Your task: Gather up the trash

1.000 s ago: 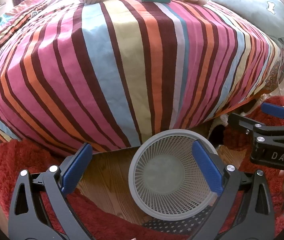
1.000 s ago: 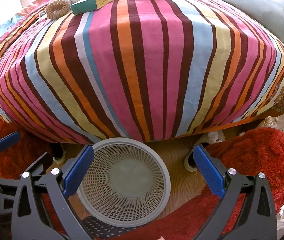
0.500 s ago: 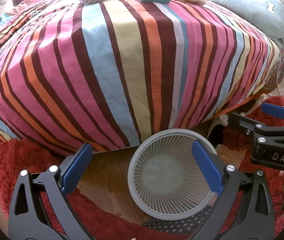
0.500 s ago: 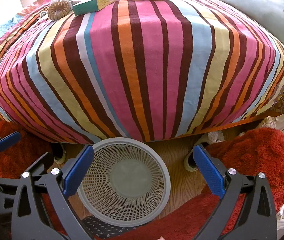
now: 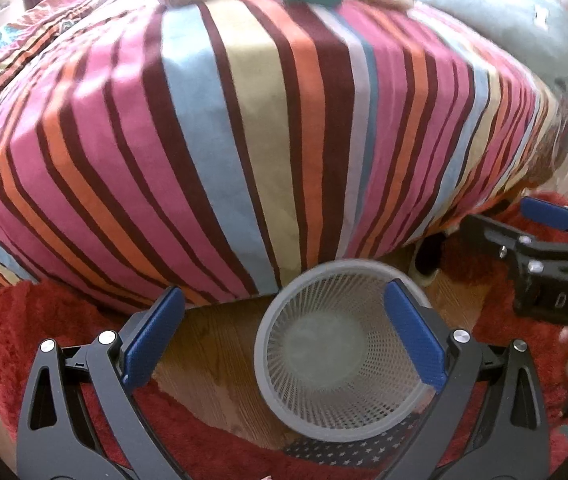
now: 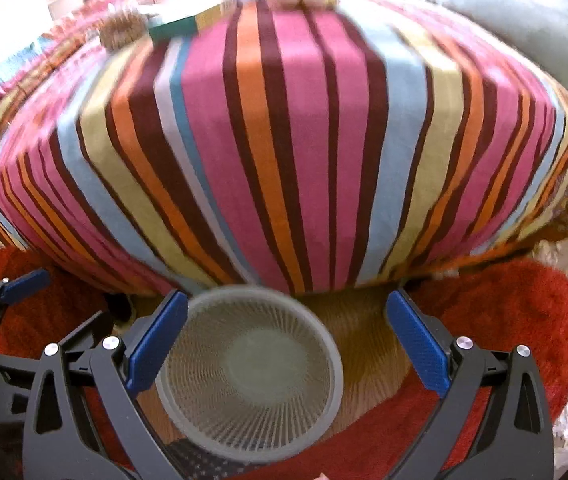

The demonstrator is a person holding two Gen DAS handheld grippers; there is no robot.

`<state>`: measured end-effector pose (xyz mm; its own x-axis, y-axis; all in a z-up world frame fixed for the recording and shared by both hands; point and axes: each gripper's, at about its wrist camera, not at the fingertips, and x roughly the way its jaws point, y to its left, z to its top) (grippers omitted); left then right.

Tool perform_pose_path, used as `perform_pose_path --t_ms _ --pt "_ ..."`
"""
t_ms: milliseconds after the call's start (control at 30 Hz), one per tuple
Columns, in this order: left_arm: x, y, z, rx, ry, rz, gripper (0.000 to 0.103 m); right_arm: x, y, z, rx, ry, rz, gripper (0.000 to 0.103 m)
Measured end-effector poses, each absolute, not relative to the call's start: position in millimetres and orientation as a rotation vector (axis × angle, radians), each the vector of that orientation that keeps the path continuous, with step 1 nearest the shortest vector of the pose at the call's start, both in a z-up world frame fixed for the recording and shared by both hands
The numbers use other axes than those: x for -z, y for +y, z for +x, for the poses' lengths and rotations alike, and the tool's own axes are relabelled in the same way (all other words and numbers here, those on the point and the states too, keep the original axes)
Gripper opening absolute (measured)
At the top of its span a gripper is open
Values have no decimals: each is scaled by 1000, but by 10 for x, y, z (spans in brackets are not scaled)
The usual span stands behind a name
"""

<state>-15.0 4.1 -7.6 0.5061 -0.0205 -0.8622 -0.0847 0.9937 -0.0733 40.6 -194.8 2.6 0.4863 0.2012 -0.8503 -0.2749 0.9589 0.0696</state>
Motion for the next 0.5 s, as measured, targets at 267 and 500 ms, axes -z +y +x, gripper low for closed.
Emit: perform_pose_path --t_ms 267,500 --pt "-876 727 593 -113 710 -111 97 -902 -1991 1401 -354 688 -98 96" --pt "-824 1168 1638 -163 740 -230 97 -817 -1699 2538 -356 754 -152 95"
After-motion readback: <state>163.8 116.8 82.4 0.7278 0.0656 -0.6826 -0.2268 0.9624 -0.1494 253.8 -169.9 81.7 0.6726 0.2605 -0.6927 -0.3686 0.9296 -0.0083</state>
